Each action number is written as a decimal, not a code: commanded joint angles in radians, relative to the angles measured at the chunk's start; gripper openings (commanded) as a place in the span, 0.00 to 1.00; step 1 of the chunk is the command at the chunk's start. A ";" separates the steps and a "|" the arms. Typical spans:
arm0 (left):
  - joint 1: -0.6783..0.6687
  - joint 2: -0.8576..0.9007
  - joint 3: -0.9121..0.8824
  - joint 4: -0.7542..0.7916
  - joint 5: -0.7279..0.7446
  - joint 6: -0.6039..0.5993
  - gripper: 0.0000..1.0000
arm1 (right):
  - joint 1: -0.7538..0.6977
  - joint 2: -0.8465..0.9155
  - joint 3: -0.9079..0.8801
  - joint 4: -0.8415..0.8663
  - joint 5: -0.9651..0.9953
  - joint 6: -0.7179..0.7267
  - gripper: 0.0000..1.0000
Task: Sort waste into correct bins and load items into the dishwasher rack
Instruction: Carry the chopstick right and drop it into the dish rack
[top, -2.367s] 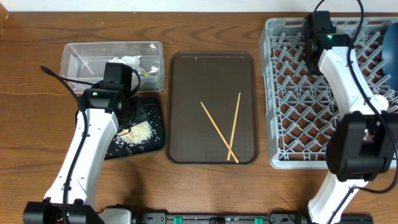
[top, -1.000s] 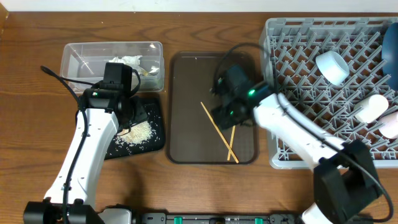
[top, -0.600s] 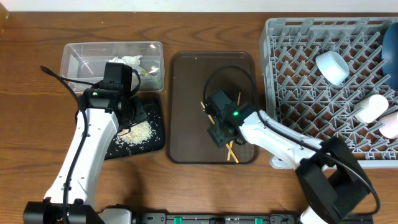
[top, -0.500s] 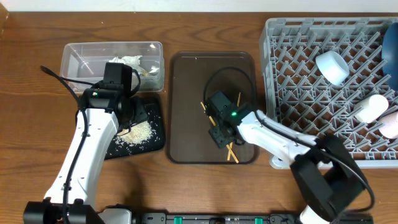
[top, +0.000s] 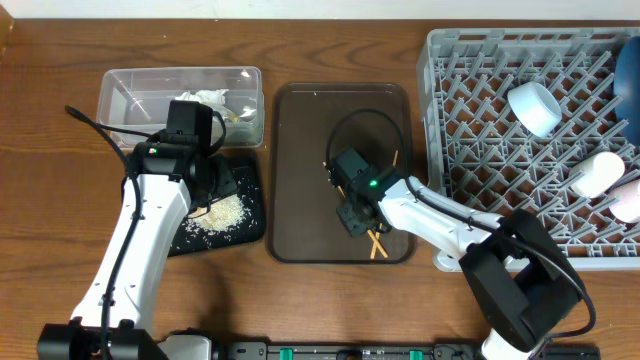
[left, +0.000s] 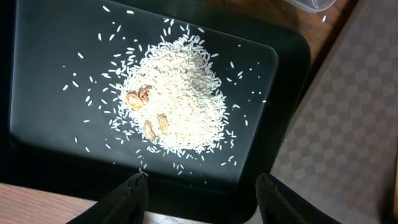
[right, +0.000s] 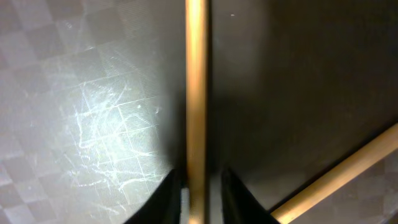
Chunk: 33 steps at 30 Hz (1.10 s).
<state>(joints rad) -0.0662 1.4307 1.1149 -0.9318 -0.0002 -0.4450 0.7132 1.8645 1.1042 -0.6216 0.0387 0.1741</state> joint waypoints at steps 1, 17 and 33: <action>0.004 0.000 0.002 -0.002 -0.011 -0.003 0.59 | 0.014 0.039 -0.001 -0.003 -0.023 0.005 0.10; 0.004 0.000 0.002 -0.003 -0.011 -0.002 0.59 | -0.125 -0.218 0.167 -0.086 -0.035 0.024 0.01; 0.004 0.000 0.002 -0.002 -0.011 -0.003 0.59 | -0.484 -0.291 0.131 -0.269 0.018 0.035 0.01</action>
<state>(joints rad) -0.0662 1.4307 1.1149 -0.9318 -0.0002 -0.4450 0.2436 1.5681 1.2552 -0.8852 0.0460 0.1947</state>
